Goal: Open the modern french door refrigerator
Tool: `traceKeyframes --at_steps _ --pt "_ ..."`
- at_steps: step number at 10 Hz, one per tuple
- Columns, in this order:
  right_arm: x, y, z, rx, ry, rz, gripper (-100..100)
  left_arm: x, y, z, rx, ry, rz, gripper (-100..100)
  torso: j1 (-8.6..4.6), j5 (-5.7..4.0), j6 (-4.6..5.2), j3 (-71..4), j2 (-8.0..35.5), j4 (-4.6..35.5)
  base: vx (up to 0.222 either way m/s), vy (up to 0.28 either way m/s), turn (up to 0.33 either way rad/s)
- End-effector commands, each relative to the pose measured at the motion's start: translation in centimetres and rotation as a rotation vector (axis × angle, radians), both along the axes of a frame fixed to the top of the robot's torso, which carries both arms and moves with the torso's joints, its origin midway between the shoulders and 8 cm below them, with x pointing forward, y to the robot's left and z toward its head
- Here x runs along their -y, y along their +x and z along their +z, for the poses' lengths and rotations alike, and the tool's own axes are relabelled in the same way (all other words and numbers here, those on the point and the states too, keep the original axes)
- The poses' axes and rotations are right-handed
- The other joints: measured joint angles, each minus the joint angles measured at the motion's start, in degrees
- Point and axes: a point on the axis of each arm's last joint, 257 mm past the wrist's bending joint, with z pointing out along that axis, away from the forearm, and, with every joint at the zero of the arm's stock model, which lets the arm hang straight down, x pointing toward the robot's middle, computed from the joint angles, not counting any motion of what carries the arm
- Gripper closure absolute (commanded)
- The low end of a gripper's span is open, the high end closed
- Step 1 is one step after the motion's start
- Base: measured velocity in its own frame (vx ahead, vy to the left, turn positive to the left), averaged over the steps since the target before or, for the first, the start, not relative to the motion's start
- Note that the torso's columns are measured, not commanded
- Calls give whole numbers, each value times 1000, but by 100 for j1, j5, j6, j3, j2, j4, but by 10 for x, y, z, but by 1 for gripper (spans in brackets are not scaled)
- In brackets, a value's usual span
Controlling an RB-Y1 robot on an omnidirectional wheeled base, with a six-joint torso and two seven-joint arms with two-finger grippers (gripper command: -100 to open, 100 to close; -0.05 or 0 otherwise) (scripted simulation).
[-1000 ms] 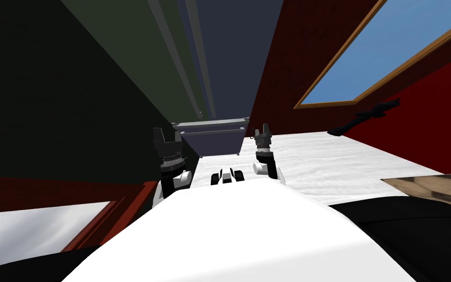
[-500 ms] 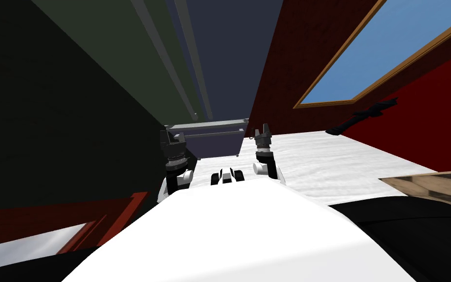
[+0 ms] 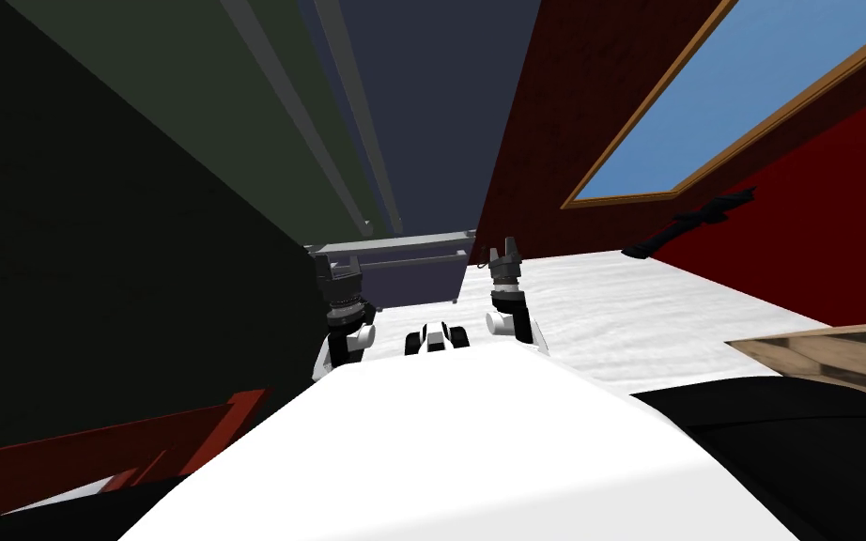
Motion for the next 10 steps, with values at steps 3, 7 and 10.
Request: traceKeyframes --at_steps 3,7,10 --pt "0 0 0 0 0 0 0 2 4 -12 22 -37 -29 -100 1 1 0 1 1 1 82 -24 -34" --pt "0 0 0 0 0 0 0 4 6 -23 36 -54 -56 -100 -2 0 0 0 -1 0 79 -25 -32" --pt "0 0 0 0 0 0 0 6 9 -33 50 -61 -86 -100 4 2 0 0 -1 0 88 -20 -45"
